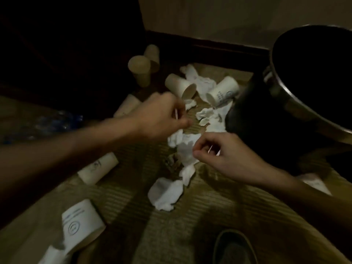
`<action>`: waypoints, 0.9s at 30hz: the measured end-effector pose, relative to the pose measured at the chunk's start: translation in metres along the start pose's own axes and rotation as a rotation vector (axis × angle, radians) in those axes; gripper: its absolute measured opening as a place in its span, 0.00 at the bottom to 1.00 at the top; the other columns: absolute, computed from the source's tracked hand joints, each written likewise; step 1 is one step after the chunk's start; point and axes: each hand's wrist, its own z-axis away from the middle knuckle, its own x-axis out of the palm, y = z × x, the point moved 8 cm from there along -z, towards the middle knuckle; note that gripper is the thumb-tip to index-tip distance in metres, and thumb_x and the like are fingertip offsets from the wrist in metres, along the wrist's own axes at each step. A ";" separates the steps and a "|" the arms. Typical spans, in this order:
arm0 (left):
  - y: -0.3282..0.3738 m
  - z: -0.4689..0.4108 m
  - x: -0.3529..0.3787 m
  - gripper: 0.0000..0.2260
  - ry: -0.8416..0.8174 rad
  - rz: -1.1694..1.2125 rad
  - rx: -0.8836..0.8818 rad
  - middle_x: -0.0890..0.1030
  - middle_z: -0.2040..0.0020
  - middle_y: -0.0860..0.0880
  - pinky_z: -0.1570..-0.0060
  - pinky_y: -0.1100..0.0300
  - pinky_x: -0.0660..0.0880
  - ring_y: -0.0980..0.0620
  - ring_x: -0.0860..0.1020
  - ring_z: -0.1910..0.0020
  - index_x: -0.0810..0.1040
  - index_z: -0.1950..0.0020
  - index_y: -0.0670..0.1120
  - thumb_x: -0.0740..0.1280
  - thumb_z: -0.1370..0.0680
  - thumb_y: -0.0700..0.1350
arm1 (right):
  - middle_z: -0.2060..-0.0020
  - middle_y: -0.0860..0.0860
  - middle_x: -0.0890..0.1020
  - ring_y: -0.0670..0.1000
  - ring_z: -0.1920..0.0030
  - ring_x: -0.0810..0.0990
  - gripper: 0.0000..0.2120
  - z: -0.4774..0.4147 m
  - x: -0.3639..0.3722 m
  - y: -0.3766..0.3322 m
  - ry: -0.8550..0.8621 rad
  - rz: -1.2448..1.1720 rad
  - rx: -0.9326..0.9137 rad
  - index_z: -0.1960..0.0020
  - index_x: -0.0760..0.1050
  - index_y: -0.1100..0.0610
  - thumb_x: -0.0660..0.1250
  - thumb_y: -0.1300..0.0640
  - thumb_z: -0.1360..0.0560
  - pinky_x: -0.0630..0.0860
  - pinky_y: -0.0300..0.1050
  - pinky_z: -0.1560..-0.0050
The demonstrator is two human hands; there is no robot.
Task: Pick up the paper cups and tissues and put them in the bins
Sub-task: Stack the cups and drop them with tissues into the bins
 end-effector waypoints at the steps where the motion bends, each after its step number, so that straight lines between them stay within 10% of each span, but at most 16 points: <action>1: -0.017 0.009 0.023 0.08 -0.071 0.011 -0.048 0.78 0.64 0.55 0.70 0.67 0.68 0.63 0.77 0.66 0.77 0.60 0.53 0.68 0.23 0.55 | 0.63 0.40 0.79 0.37 0.61 0.76 0.02 -0.003 0.018 0.015 -0.037 0.064 0.042 0.55 0.78 0.45 0.69 0.47 0.25 0.70 0.34 0.63; 8: -0.094 0.075 0.157 0.21 -0.347 0.021 -0.241 0.73 0.47 0.56 0.54 0.56 0.75 0.55 0.74 0.52 0.75 0.42 0.56 0.74 0.31 0.61 | 0.49 0.44 0.72 0.44 0.48 0.72 0.22 -0.009 0.091 0.075 -0.176 0.210 0.166 0.37 0.73 0.47 0.71 0.43 0.28 0.67 0.39 0.52; 16: -0.098 0.104 0.172 0.09 -0.127 0.141 -0.086 0.71 0.50 0.56 0.53 0.55 0.74 0.57 0.73 0.53 0.78 0.47 0.52 0.67 0.23 0.55 | 0.60 0.46 0.78 0.41 0.62 0.73 0.09 -0.015 0.098 0.088 0.016 0.119 0.216 0.49 0.82 0.54 0.74 0.56 0.28 0.68 0.37 0.58; 27: -0.083 0.110 0.162 0.07 0.419 1.149 -0.574 0.82 0.59 0.59 0.64 0.67 0.74 0.61 0.79 0.60 0.78 0.55 0.56 0.61 0.25 0.50 | 0.62 0.47 0.86 0.45 0.60 0.84 0.06 0.017 0.114 0.053 -0.148 -0.619 0.337 0.59 0.83 0.46 0.76 0.52 0.35 0.78 0.35 0.60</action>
